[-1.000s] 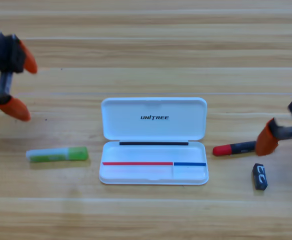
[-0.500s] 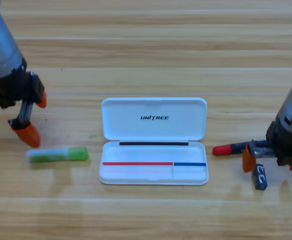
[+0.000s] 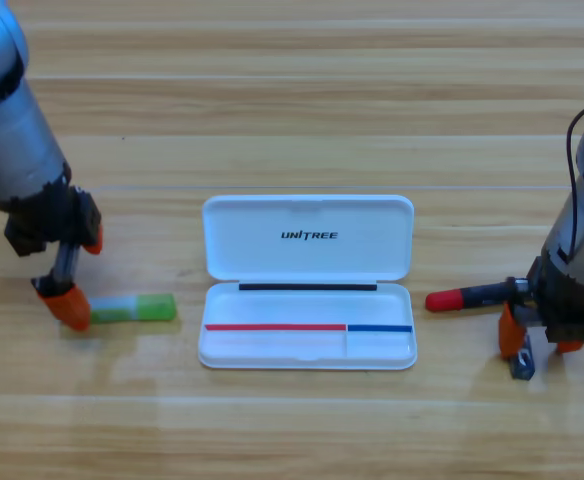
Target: Clean up eraser and pencils
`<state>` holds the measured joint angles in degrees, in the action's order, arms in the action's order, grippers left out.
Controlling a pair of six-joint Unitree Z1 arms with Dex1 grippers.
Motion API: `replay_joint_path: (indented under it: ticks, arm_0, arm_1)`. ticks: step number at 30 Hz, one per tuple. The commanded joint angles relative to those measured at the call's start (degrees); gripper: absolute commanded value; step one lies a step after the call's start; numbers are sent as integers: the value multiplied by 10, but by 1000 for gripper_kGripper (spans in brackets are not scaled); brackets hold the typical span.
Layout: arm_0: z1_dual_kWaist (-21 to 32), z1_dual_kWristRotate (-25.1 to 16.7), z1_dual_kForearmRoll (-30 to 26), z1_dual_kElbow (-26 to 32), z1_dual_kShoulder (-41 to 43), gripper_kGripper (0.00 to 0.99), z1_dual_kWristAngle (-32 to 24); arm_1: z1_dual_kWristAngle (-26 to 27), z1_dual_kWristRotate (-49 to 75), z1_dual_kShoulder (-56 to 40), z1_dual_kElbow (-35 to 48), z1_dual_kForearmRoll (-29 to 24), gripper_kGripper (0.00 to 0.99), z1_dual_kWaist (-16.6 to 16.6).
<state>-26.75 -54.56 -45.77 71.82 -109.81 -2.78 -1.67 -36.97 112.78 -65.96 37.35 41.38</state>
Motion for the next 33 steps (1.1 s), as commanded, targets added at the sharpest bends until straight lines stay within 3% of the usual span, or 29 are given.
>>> replay_joint_path:
  ticks: [1,4,8,12,17,20,24,29,32,33]
  arm_0:
    - [-17,9,26,-21,-36,988,-6]
    - [-20,9,35,-26,-42,988,-6]
    - [-21,11,50,-32,-50,988,-6]
    - [-21,11,68,-42,-59,988,-6]
    - [-21,11,83,-49,-69,990,-6]
    - [-21,11,93,-55,-76,990,-6]
    - [-21,10,106,-61,-84,979,-6]
    - [-21,10,118,-63,-87,738,-7]
    - [-21,-2,115,-60,-93,502,-5]
    - [-21,-11,115,-58,-95,350,-3]
  arm_1:
    - [38,-5,46,15,-22,342,-11]
    - [35,-5,46,16,-20,163,-10]
    - [36,-7,45,16,-12,6,-9]
    - [35,9,38,2,7,0,-3]
    - [10,280,18,-102,128,0,46]
    - [59,512,24,-162,207,0,78]
    - [83,619,39,-196,209,0,104]
    - [82,712,84,-247,221,0,125]
    - [73,728,106,-272,221,0,130]
    - [71,732,113,-281,221,0,131]
